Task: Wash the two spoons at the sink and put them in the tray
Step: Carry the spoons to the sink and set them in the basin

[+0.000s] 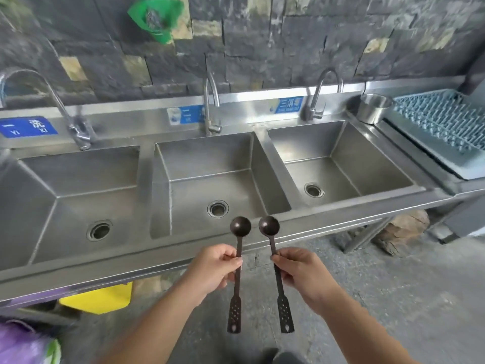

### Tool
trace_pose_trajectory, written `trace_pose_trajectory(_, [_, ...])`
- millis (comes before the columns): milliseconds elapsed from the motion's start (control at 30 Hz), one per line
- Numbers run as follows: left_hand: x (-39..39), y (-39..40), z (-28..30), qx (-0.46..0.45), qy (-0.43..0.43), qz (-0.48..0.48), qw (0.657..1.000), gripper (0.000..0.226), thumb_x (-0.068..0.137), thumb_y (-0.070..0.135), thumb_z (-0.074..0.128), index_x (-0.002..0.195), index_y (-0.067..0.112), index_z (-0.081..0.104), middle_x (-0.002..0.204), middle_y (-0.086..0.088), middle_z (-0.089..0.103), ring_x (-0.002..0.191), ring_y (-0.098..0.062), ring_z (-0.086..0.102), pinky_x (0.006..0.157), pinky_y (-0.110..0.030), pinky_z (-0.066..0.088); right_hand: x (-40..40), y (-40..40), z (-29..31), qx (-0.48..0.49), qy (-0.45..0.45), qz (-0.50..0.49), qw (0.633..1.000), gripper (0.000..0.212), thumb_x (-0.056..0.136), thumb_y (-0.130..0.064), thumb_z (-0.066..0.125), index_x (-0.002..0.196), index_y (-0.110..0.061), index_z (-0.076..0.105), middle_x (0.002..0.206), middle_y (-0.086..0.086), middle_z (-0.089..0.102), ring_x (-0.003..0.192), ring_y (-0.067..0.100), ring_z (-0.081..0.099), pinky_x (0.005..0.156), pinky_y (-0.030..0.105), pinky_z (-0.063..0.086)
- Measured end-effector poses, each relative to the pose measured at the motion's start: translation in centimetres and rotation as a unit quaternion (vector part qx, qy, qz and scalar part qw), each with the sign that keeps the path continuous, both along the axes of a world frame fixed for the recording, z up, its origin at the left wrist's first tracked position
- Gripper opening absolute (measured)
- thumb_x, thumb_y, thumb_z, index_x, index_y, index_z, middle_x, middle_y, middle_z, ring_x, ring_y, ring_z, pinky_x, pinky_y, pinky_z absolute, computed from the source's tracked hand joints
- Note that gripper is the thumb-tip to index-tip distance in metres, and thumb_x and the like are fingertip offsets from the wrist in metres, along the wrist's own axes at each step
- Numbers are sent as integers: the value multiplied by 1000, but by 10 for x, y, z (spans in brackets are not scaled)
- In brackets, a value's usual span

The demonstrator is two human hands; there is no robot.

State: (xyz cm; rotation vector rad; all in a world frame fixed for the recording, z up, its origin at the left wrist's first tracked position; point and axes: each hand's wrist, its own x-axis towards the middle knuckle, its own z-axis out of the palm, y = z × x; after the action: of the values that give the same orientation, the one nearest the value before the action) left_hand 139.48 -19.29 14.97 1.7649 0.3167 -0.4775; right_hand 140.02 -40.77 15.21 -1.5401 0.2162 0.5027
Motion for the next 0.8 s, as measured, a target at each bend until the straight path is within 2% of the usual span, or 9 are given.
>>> trace_pose_trajectory(167, [81,12,-7,16,1,80,997,4,87,15,68,88,19,69,79,0,76,58,-8,68,44,-19,44,109,17,-14,-8,2,54,999,20,90,-9,64,71,-11,70,60,3,50,56,12,43,59,25,36])
trace_pose_trajectory(300, [154,23,-16,29,7,141,990,3,88,10,65,90,9,67,78,-7,71,54,-8,64,43,-19,42,207,32,-34,-13,5,105,994,25,90,-5,61,66,-9,65,55,2,46,52,13,40,51,22,31])
trace_pose_trajectory(433, [226,35,-34,61,40,188,979,6,88,13,66,94,12,68,84,-7,71,60,-10,65,46,-17,46,298,47,-59,-27,30,147,988,17,91,-5,61,76,1,66,59,7,46,50,13,38,50,25,27])
trace_pose_trajectory(600, [294,56,-77,50,75,232,969,7,87,11,66,84,17,68,82,-7,70,60,-11,63,46,-13,47,379,65,-110,-54,84,174,980,19,91,-5,60,73,-4,65,56,6,47,51,14,37,50,27,24])
trace_pose_trajectory(800, [349,91,-165,-31,184,318,930,15,87,2,65,78,14,65,70,-9,58,59,-16,53,53,-23,46,431,91,-193,-95,162,139,972,19,93,0,55,79,0,68,63,10,47,53,15,35,50,26,20])
